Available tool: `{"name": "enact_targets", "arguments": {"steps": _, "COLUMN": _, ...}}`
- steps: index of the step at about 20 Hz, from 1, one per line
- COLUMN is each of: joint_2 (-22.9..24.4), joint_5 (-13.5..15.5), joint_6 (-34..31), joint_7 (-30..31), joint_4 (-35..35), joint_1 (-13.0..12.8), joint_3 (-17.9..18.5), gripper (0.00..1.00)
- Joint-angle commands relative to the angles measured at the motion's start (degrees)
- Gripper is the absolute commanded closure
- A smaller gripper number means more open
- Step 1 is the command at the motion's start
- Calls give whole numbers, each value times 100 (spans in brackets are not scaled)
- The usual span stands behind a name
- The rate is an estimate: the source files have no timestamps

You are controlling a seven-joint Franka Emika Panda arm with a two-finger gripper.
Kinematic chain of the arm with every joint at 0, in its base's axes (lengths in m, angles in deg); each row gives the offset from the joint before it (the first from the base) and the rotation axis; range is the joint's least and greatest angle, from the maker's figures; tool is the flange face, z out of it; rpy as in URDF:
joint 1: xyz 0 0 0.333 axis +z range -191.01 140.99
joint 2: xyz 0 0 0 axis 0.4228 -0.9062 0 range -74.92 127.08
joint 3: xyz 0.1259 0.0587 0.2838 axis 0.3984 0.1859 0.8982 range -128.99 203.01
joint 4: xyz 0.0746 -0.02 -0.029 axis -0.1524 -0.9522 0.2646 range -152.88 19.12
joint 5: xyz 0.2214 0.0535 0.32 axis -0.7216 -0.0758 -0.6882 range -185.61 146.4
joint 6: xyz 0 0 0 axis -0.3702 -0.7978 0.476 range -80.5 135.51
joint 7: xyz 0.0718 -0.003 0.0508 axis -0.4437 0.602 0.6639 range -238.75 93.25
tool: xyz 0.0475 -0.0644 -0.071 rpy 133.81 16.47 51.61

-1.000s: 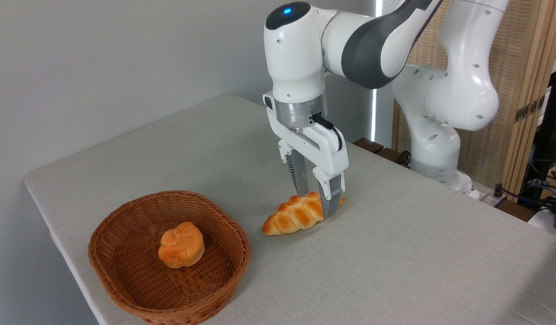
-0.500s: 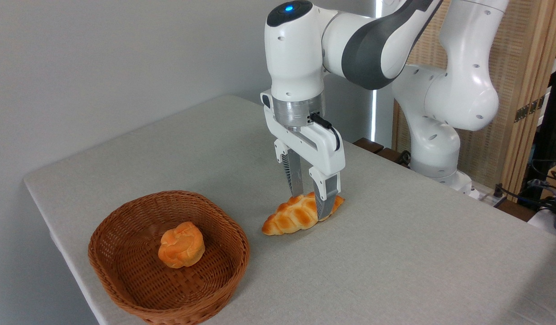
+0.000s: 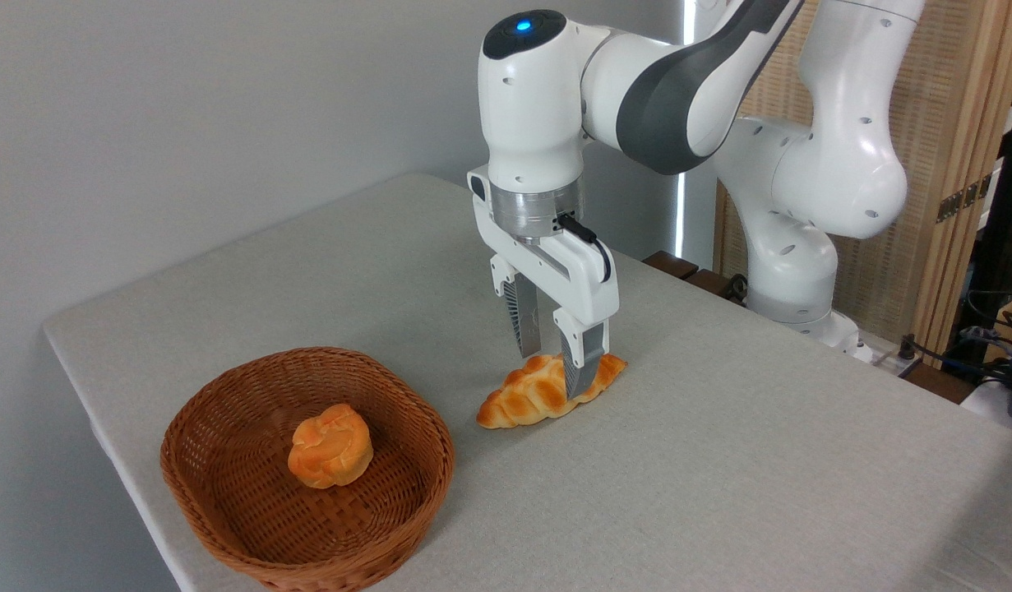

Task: Put bread into the basket
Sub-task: 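Close the gripper on the end of the braided roll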

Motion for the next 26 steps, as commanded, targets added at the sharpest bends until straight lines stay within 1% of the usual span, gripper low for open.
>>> {"name": "enact_targets", "arguments": {"steps": 1, "joint_2": 43, "joint_5": 94, "joint_6": 147, "joint_7": -40, "joint_4": -102, "joint_1": -84, "joint_3": 87, "gripper": 0}}
{"name": "enact_targets", "arguments": {"steps": 5, "joint_2": 43, "joint_5": 94, "joint_6": 190, "joint_7": -66, "joint_4": -207, "joint_1": -84, "joint_3": 87, "gripper": 0}}
{"name": "enact_targets", "arguments": {"steps": 7, "joint_2": 43, "joint_5": 94, "joint_6": 322, "joint_7": -66, "joint_4": -277, "joint_1": -101, "joint_3": 87, "gripper": 0}}
{"name": "enact_targets", "arguments": {"steps": 8, "joint_2": 34, "joint_5": 94, "joint_6": 357, "joint_7": -66, "joint_4": -304, "joint_1": -154, "joint_3": 87, "gripper": 0}}
{"name": "enact_targets", "arguments": {"steps": 15, "joint_2": 8, "joint_5": 94, "joint_6": 358, "joint_7": -75, "joint_4": -313, "joint_1": -163, "joint_3": 87, "gripper": 0}}
{"name": "enact_targets", "arguments": {"steps": 16, "joint_2": -1, "joint_5": 85, "joint_6": 358, "joint_7": -84, "joint_4": -313, "joint_1": -163, "joint_3": 87, "gripper": 3}}
{"name": "enact_targets", "arguments": {"steps": 18, "joint_2": 8, "joint_5": 85, "joint_6": 358, "joint_7": -93, "joint_4": -313, "joint_1": -163, "joint_3": 87, "gripper": 23}}
{"name": "enact_targets", "arguments": {"steps": 19, "joint_2": -1, "joint_5": 85, "joint_6": 358, "joint_7": -93, "joint_4": -313, "joint_1": -163, "joint_3": 87, "gripper": 31}}
{"name": "enact_targets", "arguments": {"steps": 21, "joint_2": -1, "joint_5": 85, "joint_6": 358, "joint_7": -110, "joint_4": -313, "joint_1": -163, "joint_3": 87, "gripper": 41}}
{"name": "enact_targets", "arguments": {"steps": 23, "joint_2": -1, "joint_5": 85, "joint_6": 349, "joint_7": -163, "joint_4": -313, "joint_1": -163, "joint_3": 87, "gripper": 46}}
{"name": "enact_targets", "arguments": {"steps": 26, "joint_2": 8, "joint_5": 85, "joint_6": 349, "joint_7": -163, "joint_4": -313, "joint_1": -163, "joint_3": 87, "gripper": 48}}
